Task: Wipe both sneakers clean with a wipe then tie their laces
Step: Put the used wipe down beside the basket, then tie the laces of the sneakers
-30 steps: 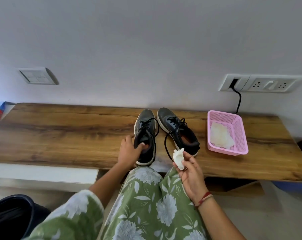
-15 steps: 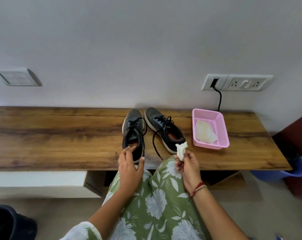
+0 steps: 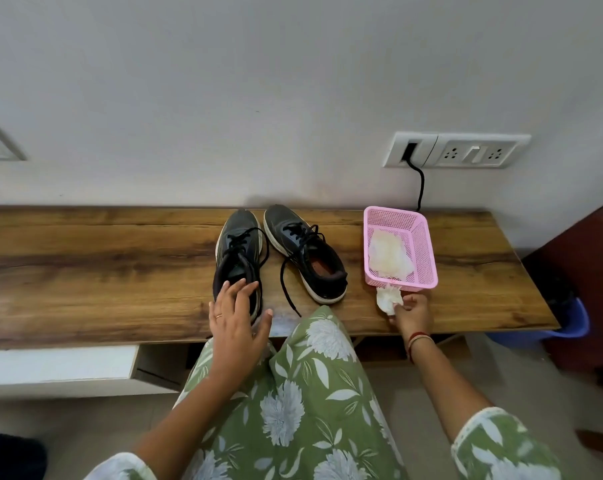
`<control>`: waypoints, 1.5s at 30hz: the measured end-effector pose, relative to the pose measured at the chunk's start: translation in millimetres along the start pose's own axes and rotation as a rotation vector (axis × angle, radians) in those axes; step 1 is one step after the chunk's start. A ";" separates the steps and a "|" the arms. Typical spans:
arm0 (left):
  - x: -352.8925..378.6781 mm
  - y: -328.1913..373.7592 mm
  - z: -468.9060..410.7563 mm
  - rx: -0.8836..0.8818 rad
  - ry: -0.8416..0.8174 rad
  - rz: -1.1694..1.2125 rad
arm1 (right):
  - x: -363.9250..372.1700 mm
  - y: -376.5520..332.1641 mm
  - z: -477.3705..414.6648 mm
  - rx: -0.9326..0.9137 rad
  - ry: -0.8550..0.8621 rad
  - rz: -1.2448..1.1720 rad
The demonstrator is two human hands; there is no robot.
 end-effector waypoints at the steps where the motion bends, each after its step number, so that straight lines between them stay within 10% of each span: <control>1: -0.9 -2.7 -0.2 -0.003 0.002 -0.004 | -2.0 -0.3 -4.5 -0.028 0.010 0.055; 15: -5.2 -31.2 -17.2 -0.102 -0.053 -0.052 | -17.5 2.7 17.7 0.041 0.069 -0.159; 19: -4.3 -41.2 -21.4 -0.150 -0.112 -0.104 | -18.9 -40.0 61.2 -0.267 0.213 -0.239; 23: 2.3 -51.5 -29.6 -0.161 -0.257 -0.243 | 46.6 -94.2 88.0 -0.683 -0.101 0.263; 28: 3.0 -59.8 -41.2 -0.249 -0.439 -0.319 | 112.2 -96.1 77.0 -0.597 -0.368 0.847; 45: -19.6 -77.6 -48.2 -0.326 -0.553 -0.445 | 146.7 -84.8 157.3 -0.542 -0.356 0.885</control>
Point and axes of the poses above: each hand's wrist, its own z-axis away from the middle knuckle, its own x-axis out of the palm, y = z × x, the point moved 7 cm from there along -z, towards the middle knuckle, and after that the axes turned 5 degrees about x, right-handed, at the moved point
